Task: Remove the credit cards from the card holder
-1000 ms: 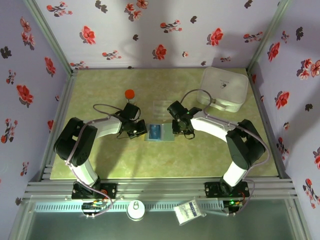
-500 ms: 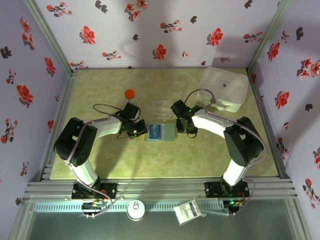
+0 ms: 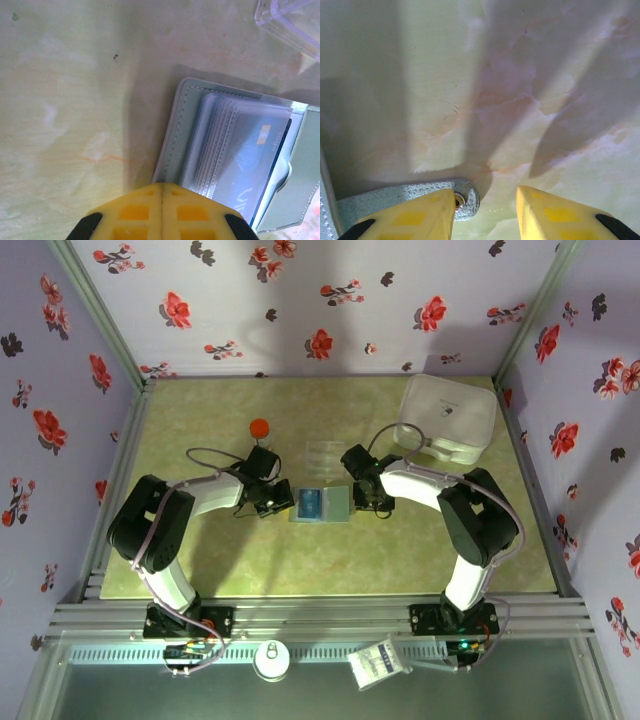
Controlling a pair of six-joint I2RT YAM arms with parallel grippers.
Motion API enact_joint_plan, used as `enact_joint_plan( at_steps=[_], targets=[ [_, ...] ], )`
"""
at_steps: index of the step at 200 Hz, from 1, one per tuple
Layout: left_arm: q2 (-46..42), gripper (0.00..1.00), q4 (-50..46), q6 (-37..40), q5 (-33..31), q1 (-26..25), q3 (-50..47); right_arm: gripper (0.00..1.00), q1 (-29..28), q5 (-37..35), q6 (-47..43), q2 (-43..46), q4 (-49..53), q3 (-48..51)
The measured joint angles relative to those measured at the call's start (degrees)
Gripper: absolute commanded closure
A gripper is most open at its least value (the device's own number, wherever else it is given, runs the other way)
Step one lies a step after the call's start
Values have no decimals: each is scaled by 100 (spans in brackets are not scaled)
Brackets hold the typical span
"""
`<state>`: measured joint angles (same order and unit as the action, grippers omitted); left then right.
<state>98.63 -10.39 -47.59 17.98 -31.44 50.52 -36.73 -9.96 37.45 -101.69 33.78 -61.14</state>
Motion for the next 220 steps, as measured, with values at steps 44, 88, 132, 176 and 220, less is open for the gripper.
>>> enact_joint_plan(
  at_steps=[44, 88, 132, 176, 220],
  targets=[
    [-157, 100, -302, 0, -4, 0, 0, 58, 0, 13, -79, 175, 236, -81],
    [-420, 100, -507, 0, 0, 0, 59, 57, 0, 125, -149, 684, 459, -415],
    [-562, 100, -505, -4, 24, -2, 245, 56, 0, 601, -55, 1021, 374, -514],
    [-518, 100, -417, -50, 85, -138, 269, 60, -26, 1593, 225, 868, -459, -511],
    [-282, 100, -326, -120, 155, -201, 297, 65, -72, 2505, 562, 317, -1580, -221]
  ],
)
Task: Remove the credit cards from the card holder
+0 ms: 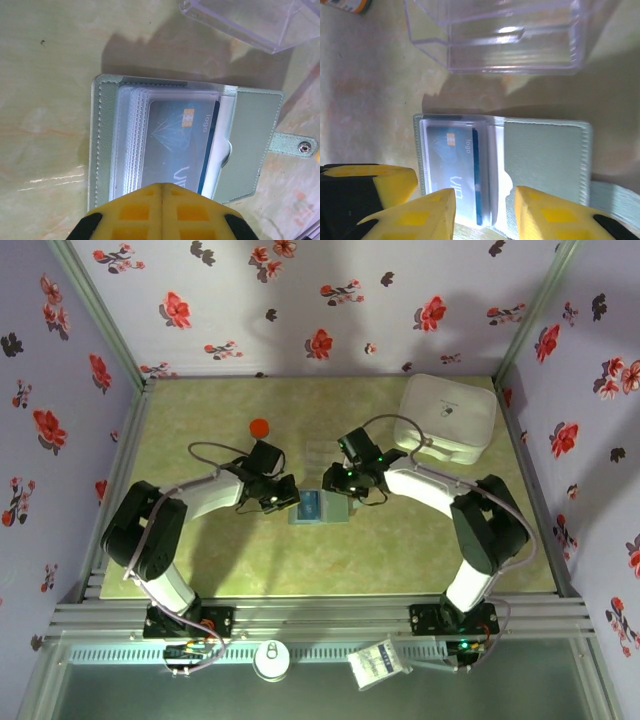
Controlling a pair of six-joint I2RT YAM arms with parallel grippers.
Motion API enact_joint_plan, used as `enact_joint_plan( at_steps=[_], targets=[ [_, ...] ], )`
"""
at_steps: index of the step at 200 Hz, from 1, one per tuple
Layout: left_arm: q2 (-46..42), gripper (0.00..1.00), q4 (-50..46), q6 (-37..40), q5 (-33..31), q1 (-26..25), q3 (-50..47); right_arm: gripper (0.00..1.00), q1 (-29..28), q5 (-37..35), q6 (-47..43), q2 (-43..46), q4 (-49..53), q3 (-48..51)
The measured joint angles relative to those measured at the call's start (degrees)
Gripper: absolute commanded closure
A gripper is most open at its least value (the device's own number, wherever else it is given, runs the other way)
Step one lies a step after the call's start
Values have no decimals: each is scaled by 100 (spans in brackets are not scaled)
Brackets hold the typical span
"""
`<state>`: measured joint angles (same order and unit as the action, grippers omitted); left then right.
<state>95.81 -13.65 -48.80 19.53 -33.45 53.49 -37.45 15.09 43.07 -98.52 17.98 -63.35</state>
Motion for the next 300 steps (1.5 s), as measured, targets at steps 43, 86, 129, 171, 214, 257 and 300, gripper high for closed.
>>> enact_joint_plan(
  at_steps=[43, 86, 129, 171, 214, 257, 300],
  targets=[
    [195, 100, 79, -15, 0, -4, 20, 70, 0, 616, 310, -507, -752, 162],
    [323, 100, 74, -11, -4, -4, 57, 73, 0, 970, 511, -754, -1281, 170],
    [326, 100, 74, -11, -7, -4, 57, 74, -11, 1113, 562, -833, -1399, 203],
    [326, 100, 74, -9, -7, -4, 57, 77, -37, 1172, 560, -942, -1408, 208],
    [326, 100, 72, -9, -9, -4, 57, 78, -48, 1167, 540, -1008, -1392, 205],
    [326, 100, 74, -9, -9, -4, 57, 76, -81, 1005, 367, -1008, -1172, 129],
    [326, 100, 74, -11, -9, -4, 57, 76, -96, 885, 238, -957, -1036, 114]
  ],
)
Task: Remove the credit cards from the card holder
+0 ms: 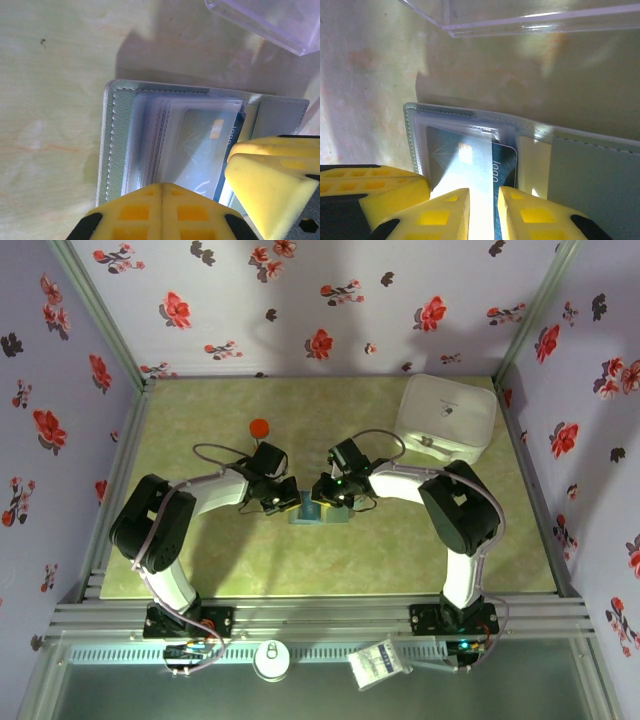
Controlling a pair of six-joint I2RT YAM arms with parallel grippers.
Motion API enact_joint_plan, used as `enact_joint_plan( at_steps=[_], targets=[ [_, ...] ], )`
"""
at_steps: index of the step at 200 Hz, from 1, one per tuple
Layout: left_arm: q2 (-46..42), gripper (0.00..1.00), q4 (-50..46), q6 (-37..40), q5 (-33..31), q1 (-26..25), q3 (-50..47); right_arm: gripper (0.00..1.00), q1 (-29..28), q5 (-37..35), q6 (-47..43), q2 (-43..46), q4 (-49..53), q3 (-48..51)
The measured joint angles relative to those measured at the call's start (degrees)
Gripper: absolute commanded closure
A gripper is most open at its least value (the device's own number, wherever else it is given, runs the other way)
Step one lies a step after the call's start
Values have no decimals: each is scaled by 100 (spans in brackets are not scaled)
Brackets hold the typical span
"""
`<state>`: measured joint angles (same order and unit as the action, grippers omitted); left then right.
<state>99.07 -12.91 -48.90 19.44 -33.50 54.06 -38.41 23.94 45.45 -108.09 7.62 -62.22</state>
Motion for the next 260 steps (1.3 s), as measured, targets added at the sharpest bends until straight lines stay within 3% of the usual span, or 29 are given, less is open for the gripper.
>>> enact_joint_plan(
  at_steps=[141, 260],
  targets=[
    [-7, 100, 0, 2, -42, 0, 0, 76, 0, -385, -201, 295, 490, 2],
    [-55, 100, 7, 22, 15, -4, 28, 76, 0, -330, -234, 555, 245, 205]
  ],
)
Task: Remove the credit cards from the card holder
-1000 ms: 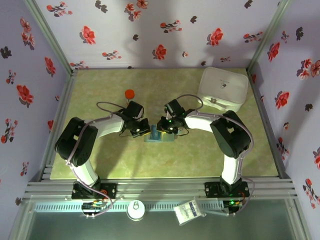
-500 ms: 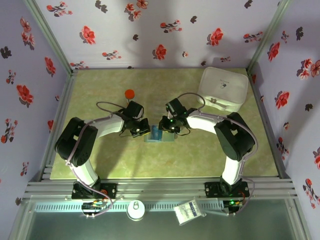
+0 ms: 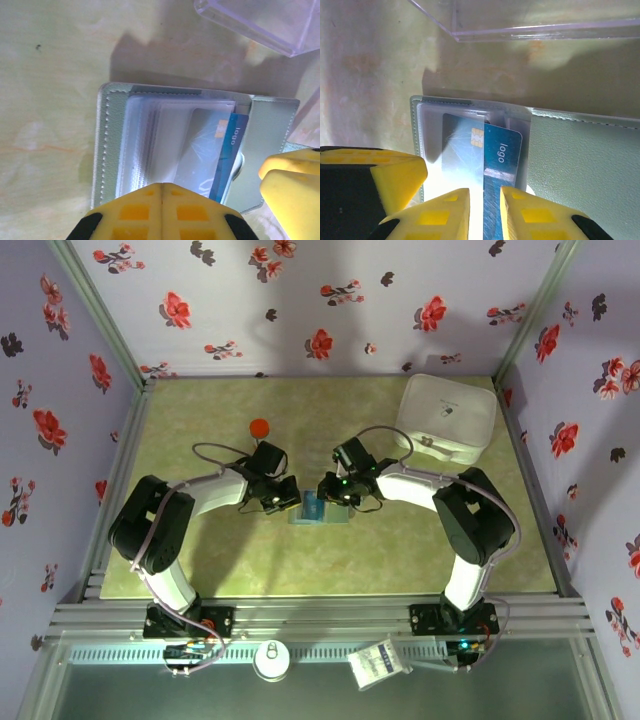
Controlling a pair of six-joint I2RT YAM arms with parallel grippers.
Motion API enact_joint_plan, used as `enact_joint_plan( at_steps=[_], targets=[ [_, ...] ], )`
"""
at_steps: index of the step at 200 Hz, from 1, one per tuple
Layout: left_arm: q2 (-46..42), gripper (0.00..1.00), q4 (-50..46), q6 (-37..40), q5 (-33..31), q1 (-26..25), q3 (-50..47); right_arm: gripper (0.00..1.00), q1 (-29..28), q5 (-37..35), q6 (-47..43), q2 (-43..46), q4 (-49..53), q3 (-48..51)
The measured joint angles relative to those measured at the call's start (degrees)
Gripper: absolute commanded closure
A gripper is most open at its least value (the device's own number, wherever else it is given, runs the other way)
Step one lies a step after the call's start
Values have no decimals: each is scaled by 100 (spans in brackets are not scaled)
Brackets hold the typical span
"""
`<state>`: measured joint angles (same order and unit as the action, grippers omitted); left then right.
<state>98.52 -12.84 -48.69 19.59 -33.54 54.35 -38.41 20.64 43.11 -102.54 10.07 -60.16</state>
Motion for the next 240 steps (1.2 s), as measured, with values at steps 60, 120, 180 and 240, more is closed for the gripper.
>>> enact_joint_plan(
  at_steps=[60, 120, 180, 240],
  targets=[
    [17, 100, 4, 24, 96, -125, 262, 76, 0, 13, 90, 0, -109, 221],
    [365, 100, -269, 155, 26, -136, 433, 76, 2, 144, 302, 0, -446, 463],
    [407, 100, -282, 197, 28, -136, 433, 76, 17, 343, 498, -66, -857, 555],
    [407, 100, -282, 219, 26, -136, 433, 76, 46, 339, 498, -66, -901, 691]
  ],
)
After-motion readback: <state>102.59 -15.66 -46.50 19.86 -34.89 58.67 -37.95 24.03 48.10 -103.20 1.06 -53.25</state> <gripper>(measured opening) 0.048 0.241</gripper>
